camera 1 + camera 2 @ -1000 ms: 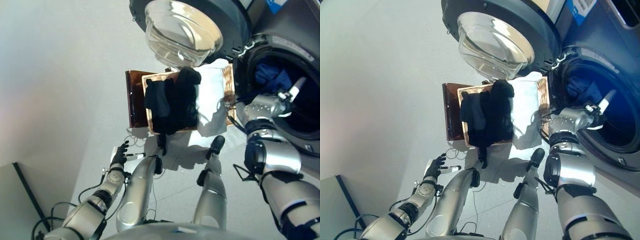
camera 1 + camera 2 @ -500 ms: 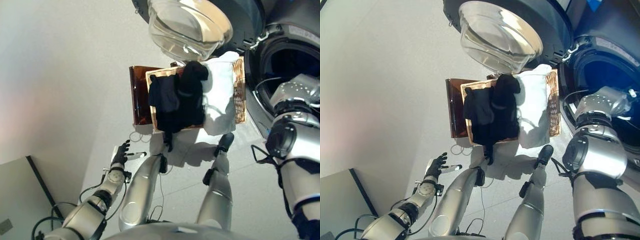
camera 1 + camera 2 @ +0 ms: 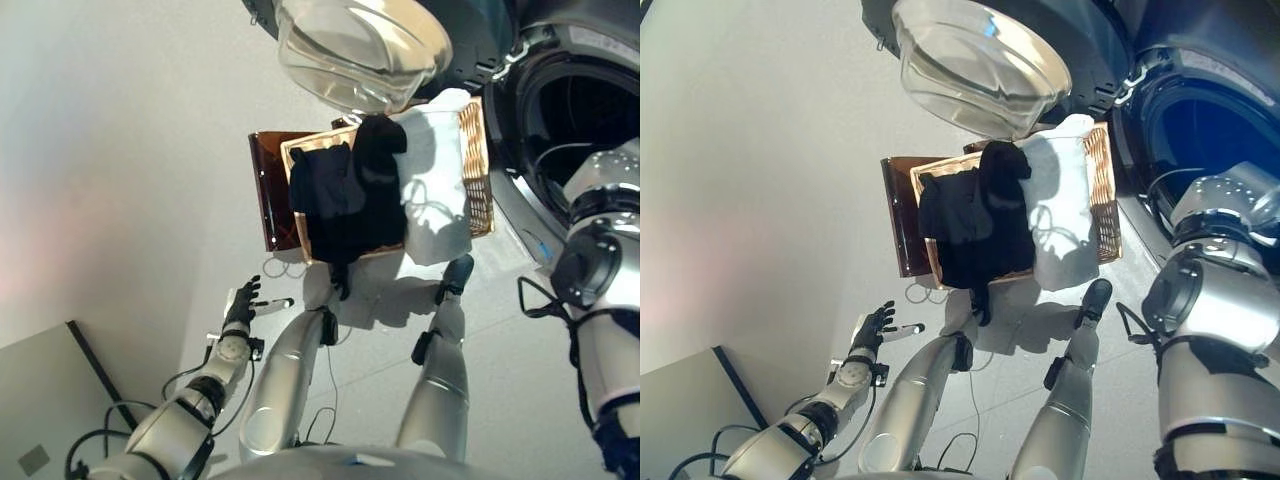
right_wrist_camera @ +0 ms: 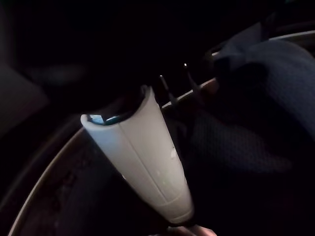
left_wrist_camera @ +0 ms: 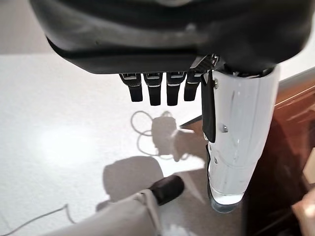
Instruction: Pick up the clothes and place them into the washing machine
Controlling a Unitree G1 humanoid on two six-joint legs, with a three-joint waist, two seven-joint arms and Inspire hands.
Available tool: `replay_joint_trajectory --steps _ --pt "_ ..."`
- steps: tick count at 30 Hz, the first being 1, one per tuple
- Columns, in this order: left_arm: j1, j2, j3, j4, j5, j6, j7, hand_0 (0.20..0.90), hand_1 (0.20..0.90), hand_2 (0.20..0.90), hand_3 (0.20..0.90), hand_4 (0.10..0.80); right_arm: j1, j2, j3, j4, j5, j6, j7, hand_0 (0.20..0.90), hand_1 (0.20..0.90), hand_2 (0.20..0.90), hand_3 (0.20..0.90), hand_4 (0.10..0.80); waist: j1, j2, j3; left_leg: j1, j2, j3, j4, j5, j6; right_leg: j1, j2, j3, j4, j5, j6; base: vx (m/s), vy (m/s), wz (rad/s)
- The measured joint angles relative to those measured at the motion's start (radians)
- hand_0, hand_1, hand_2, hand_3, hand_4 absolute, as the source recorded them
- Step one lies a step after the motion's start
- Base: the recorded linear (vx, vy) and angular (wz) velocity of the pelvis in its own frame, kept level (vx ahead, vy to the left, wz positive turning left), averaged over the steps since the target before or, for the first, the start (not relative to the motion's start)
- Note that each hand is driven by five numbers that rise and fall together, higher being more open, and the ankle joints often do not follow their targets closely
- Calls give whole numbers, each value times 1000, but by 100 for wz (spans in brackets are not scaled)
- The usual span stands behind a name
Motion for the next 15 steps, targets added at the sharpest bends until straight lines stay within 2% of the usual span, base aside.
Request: replay_joint_trajectory --steps 8,15 --pt "-4 0 -20 -1 0 -6 2 900 900 900 900 800 -25 -34 59 81 -80 83 -1 900 900 900 900 800 0 0 0 4 1 -2 1 2 -1 6 1 0 1 0 0 -8 -5 0" --pt "-4 0 -20 -1 1 -6 2 900 900 900 900 800 -31 -36 75 77 -108 85 -1 900 900 900 900 800 -1 0 0 4 1 -8 1 9 -1 11 2 0 1 0 0 -10 -4 2"
